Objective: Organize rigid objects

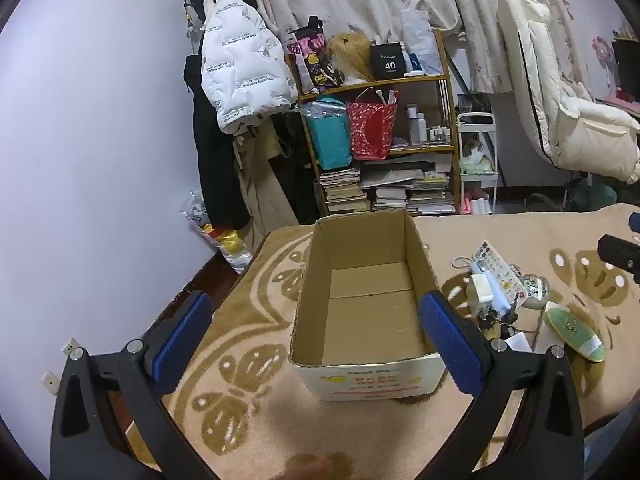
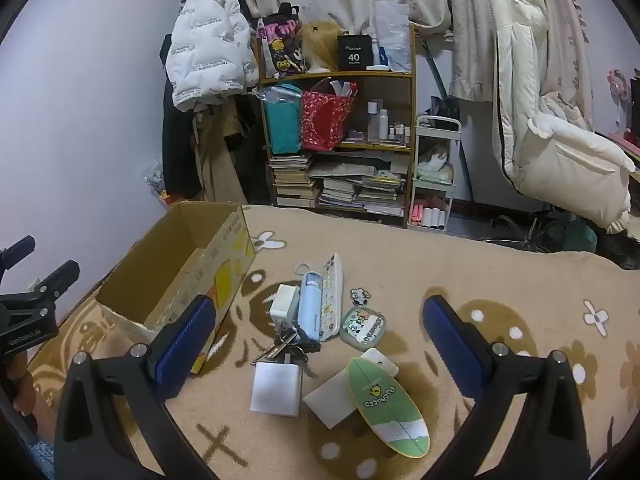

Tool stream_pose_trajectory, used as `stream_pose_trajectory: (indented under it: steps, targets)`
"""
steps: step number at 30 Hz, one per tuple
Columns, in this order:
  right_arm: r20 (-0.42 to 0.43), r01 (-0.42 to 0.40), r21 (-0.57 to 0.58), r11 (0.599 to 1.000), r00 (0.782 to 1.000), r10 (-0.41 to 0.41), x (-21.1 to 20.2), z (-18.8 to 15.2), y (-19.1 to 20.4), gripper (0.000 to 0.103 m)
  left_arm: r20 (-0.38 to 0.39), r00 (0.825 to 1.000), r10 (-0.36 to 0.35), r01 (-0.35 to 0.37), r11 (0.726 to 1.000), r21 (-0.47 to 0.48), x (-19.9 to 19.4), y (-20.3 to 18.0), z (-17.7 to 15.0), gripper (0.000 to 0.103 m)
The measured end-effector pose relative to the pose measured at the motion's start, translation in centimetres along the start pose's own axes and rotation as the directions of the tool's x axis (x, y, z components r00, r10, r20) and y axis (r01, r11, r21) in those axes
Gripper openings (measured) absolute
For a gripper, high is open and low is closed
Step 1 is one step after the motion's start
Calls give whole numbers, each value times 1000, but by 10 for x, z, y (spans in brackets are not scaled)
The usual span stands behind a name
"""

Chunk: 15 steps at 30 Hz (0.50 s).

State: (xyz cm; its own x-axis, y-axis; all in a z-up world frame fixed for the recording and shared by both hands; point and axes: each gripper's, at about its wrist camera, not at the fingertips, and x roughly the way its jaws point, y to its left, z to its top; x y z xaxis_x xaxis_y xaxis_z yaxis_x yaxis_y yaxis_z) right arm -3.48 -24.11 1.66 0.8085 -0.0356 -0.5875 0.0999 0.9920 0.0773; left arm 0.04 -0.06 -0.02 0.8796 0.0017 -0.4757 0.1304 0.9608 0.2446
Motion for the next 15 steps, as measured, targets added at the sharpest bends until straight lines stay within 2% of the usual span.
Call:
stream_pose_trajectory:
  steps: [3,15]
  targets:
    - [-30,12,-8,1000,999,-12,1,0,1,103,24,1000,-5,6,1000,-18,-1,1,-1,103]
    - [-21,11,-1,1000,1000,-11,1,4,1,103,15,1000,-11,11,1000,-28,-4,0,0,103]
